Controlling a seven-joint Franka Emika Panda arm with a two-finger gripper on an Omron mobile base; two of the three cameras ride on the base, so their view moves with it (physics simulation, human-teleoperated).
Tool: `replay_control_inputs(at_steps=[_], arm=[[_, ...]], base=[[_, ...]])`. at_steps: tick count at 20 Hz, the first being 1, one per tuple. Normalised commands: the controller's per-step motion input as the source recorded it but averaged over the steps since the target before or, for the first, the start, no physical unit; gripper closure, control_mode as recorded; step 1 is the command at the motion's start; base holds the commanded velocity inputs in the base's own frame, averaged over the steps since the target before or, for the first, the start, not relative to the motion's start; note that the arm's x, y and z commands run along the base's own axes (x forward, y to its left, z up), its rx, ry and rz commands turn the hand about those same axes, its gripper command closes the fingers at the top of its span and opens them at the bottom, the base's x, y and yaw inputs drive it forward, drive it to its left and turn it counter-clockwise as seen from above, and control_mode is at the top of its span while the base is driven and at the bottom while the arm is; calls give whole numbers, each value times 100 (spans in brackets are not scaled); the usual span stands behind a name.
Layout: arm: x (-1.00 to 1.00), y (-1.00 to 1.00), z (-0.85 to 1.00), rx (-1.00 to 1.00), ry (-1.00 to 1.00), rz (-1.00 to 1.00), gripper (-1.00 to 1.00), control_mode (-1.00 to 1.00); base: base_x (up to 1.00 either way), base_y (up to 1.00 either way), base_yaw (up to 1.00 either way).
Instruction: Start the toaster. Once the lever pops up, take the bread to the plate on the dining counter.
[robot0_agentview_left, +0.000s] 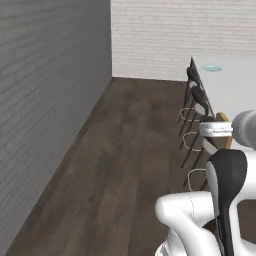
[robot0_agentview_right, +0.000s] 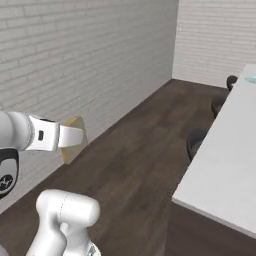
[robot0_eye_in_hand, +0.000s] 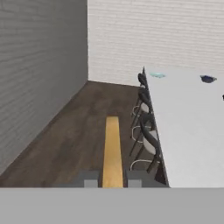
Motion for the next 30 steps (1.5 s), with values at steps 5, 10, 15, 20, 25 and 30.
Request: replay_control_inputs(at_steps=[5, 10, 15, 20, 25, 30], arm=[[0, 0, 0, 0, 0, 0, 100, 100], [0, 0, 0, 0, 0, 0, 100, 100], [0, 0, 0, 0, 0, 0, 100, 100], [0, 0, 0, 0, 0, 0, 100, 100], [0, 0, 0, 0, 0, 0, 100, 100], [0, 0, 0, 0, 0, 0, 100, 100]], base=[[99, 78, -56], [100, 76, -52], [100, 77, -52], [100, 85, -53], [100, 89, -53], [100, 94, -53]])
